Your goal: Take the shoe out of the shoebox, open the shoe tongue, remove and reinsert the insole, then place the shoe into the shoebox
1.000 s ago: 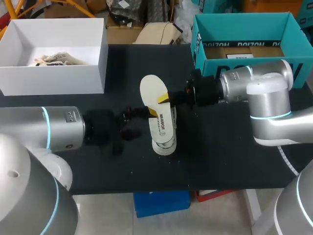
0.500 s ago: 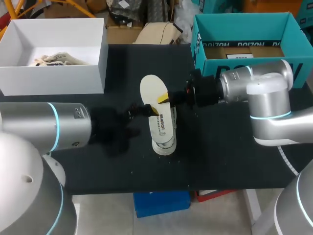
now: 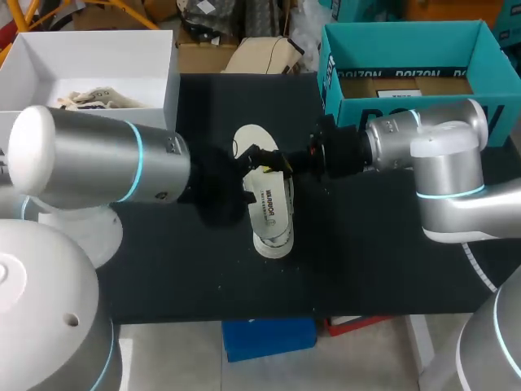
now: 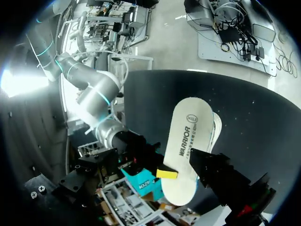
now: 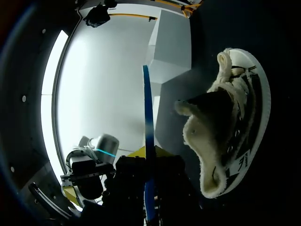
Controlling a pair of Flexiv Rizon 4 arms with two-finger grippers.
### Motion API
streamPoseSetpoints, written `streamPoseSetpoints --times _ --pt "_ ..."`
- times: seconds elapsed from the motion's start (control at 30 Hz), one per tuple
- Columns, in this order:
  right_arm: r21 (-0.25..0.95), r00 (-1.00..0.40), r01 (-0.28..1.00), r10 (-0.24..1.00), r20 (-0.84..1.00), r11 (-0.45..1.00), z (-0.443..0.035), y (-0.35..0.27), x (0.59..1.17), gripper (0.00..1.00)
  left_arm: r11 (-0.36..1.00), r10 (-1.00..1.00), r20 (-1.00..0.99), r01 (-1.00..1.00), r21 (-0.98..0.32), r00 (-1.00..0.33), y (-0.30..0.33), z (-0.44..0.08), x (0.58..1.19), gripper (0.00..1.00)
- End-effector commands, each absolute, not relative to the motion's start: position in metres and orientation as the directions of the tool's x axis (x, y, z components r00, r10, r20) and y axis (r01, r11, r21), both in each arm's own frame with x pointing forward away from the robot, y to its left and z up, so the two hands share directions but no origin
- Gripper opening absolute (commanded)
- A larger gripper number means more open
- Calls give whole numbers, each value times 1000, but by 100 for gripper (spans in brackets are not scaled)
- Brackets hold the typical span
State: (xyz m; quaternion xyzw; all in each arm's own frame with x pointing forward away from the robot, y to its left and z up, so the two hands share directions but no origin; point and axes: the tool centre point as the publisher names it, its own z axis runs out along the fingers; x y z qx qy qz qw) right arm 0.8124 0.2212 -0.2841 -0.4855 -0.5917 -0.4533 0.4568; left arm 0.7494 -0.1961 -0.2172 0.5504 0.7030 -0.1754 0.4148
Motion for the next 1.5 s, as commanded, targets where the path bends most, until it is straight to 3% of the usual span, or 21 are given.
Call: streamPoseSetpoints --times 0.03,0.2,0.6,0.83,1.5 --pt "92 -110 989 163 981 117 -284 222 812 0 340 918 -287 914 220 -272 -204 -216 751 100" --pt "92 -110 989 163 981 117 -284 222 812 0 340 918 -287 914 220 -272 -204 -216 751 100" --pt "92 -110 989 163 981 117 -284 222 812 0 -42 993 -100 992 122 55 -208 -199 741 100" --pt "92 -110 989 163 981 117 -284 222 812 0 23 999 -51 989 144 -16 -195 -198 733 100" --pt "92 -110 989 163 981 117 -284 222 812 0 62 994 -98 991 117 -50 -196 -212 731 100"
